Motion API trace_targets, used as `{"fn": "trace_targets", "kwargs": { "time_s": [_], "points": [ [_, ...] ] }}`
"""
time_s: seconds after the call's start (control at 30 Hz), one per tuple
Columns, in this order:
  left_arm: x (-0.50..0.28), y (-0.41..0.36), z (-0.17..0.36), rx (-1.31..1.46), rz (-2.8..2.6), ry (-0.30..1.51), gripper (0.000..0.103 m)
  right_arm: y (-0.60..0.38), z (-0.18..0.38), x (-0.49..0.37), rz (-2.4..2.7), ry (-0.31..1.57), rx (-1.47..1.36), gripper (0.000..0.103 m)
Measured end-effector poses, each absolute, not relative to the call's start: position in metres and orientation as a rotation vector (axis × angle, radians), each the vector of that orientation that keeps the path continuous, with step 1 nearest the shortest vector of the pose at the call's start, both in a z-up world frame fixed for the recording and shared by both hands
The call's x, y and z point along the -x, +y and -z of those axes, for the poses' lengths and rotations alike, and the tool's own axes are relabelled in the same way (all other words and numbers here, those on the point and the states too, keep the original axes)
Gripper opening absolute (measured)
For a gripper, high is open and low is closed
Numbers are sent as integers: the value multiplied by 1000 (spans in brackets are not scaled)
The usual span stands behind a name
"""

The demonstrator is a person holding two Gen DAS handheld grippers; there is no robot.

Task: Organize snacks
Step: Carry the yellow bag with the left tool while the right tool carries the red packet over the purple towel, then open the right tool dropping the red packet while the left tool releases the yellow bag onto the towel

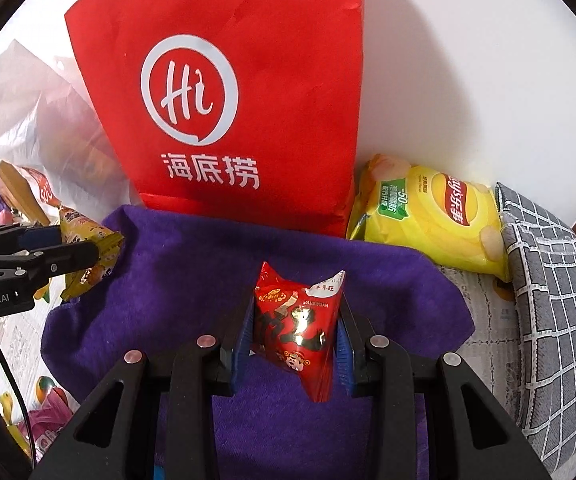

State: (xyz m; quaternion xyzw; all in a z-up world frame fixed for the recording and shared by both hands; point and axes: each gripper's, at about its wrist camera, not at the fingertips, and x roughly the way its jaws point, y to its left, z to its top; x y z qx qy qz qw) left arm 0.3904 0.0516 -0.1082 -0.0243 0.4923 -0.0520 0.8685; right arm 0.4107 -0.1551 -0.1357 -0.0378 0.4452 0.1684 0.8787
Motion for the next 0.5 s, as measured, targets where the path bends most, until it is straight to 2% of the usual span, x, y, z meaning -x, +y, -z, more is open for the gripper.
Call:
{"fn": "trace_targets", "kwargs": {
  "time_s": [0.5],
  "points": [
    [-394, 48, 115, 35, 106, 1061, 49, -151, 144, -415, -355, 959, 92, 37]
  ]
}}
